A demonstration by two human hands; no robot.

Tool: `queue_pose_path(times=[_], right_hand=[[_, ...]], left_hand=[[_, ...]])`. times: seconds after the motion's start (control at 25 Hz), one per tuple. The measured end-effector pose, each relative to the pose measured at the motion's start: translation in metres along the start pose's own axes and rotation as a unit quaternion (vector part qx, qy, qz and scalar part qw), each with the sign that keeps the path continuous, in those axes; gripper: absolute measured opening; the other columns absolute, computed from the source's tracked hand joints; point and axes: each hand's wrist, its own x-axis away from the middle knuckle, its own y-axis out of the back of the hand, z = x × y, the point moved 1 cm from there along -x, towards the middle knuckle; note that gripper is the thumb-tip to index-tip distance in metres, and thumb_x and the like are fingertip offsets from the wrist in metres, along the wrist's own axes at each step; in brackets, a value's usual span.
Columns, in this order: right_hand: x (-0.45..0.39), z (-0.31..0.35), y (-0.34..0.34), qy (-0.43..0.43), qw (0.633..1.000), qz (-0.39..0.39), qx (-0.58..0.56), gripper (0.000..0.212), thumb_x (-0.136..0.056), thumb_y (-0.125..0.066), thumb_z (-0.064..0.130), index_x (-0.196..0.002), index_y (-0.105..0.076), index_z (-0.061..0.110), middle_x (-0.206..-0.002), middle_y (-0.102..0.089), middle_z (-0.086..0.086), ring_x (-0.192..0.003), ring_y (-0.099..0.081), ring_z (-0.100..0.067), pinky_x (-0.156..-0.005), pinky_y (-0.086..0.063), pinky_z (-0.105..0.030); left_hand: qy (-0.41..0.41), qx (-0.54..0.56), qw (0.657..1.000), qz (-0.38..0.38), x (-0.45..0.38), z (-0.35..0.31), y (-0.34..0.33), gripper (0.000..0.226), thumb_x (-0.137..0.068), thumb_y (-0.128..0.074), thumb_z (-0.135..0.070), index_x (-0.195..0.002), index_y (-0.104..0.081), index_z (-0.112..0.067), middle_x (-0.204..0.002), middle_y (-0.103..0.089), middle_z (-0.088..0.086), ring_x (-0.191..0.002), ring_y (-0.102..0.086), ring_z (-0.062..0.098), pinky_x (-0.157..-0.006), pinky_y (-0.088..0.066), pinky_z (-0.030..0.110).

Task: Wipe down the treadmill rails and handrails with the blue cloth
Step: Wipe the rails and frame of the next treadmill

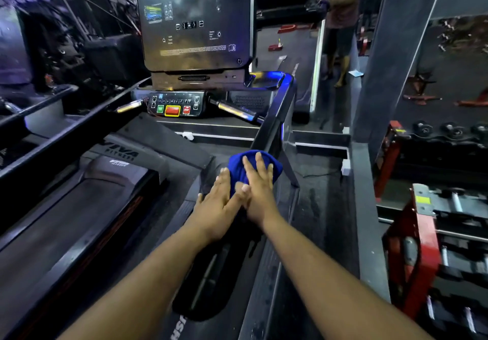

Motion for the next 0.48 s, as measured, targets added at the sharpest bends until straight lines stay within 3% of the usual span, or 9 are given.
queue_pose_path(times=[0.12, 0.2, 0.36, 0.48], right_hand=[[-0.09, -0.014, 0.026, -0.046, 0.999, -0.009, 0.01, 0.067, -0.097, -0.055, 0.023, -0.155, -0.024, 0.02, -0.166, 0.004, -0.005, -0.152, 0.011, -0.033, -0.121, 0.006, -0.039], [-0.089, -0.018, 0.025, -0.056, 0.998, -0.018, -0.012, 0.07, -0.096, -0.058, 0.033, -0.156, -0.023, 0.022, -0.166, 0.004, -0.003, -0.152, 0.012, -0.029, -0.121, 0.007, -0.037], [-0.043, -0.024, 0.011, 0.005, 0.997, -0.007, -0.076, 0.077, -0.09, -0.054, 0.05, -0.156, -0.019, 0.03, -0.165, 0.01, 0.007, -0.149, 0.018, -0.017, -0.117, 0.01, -0.031], [-0.103, -0.04, 0.023, 0.024, 0.999, -0.014, -0.026, 0.078, -0.086, -0.057, 0.045, -0.155, -0.026, 0.025, -0.167, 0.002, -0.002, -0.151, 0.014, -0.026, -0.118, 0.009, -0.033]], left_hand=[[0.005, -0.055, 0.998, 0.0, -0.041, -0.018, -0.003, 0.087, -0.091, -0.022, -0.075, -0.159, 0.003, -0.025, -0.167, 0.0, -0.007, -0.153, 0.0, 0.008, -0.123, 0.001, 0.049], [-0.001, -0.053, 0.999, -0.003, -0.052, -0.02, -0.008, 0.093, -0.087, -0.024, -0.08, -0.159, 0.001, -0.027, -0.167, -0.001, -0.008, -0.152, -0.001, 0.006, -0.123, -0.002, 0.047], [-0.007, 0.003, 1.0, -0.017, -0.057, -0.018, -0.012, 0.108, -0.071, -0.02, -0.086, -0.159, -0.003, -0.026, -0.166, 0.0, -0.014, -0.15, 0.002, -0.001, -0.12, -0.002, 0.031], [-0.014, -0.039, 0.999, -0.016, -0.061, -0.016, -0.012, 0.102, -0.076, -0.02, -0.084, -0.159, 0.0, -0.029, -0.165, 0.003, -0.015, -0.149, 0.007, -0.004, -0.124, -0.004, 0.036]])
